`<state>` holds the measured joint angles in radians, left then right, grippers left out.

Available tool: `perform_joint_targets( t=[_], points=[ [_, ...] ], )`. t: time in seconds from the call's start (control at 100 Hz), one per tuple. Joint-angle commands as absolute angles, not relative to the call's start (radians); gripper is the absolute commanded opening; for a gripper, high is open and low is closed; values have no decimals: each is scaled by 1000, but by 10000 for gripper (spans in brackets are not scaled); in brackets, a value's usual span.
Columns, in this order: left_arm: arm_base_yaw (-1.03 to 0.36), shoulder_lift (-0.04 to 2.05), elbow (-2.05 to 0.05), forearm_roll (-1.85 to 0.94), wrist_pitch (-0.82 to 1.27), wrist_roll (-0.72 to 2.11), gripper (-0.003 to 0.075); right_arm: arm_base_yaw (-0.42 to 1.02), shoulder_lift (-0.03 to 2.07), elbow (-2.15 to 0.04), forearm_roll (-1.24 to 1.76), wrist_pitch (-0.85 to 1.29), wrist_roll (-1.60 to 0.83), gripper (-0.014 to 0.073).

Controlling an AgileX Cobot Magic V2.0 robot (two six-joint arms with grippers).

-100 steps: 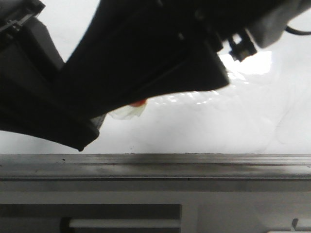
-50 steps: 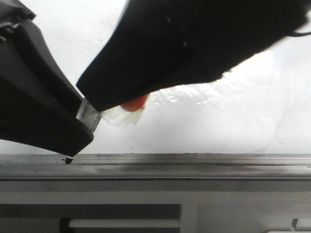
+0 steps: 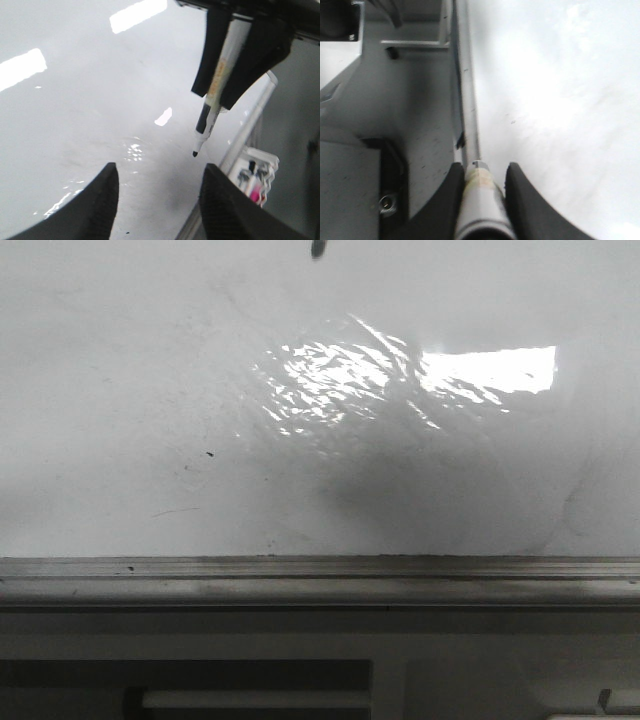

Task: Write number 9 on whiteboard

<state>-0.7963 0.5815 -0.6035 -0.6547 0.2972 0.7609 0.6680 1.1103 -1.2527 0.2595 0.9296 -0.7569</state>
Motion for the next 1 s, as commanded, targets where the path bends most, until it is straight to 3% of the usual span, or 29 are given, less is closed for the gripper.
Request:
perform_joint_targets(
  t=[0.0, 0.24, 0.38, 0.99],
  points=[
    [-797, 531, -565, -684, 128, 684, 215, 662, 1031, -1242, 215, 748, -706, -38],
    [-797, 501, -465, -832, 52, 682, 7, 662, 797, -827, 175, 237, -701, -39],
    [-797, 501, -457, -839, 52, 684, -20, 662, 751, -634, 162, -62, -701, -40],
    [-797, 501, -457, -839, 67, 684, -20, 485, 882, -616, 282, -52, -701, -40]
  ],
)
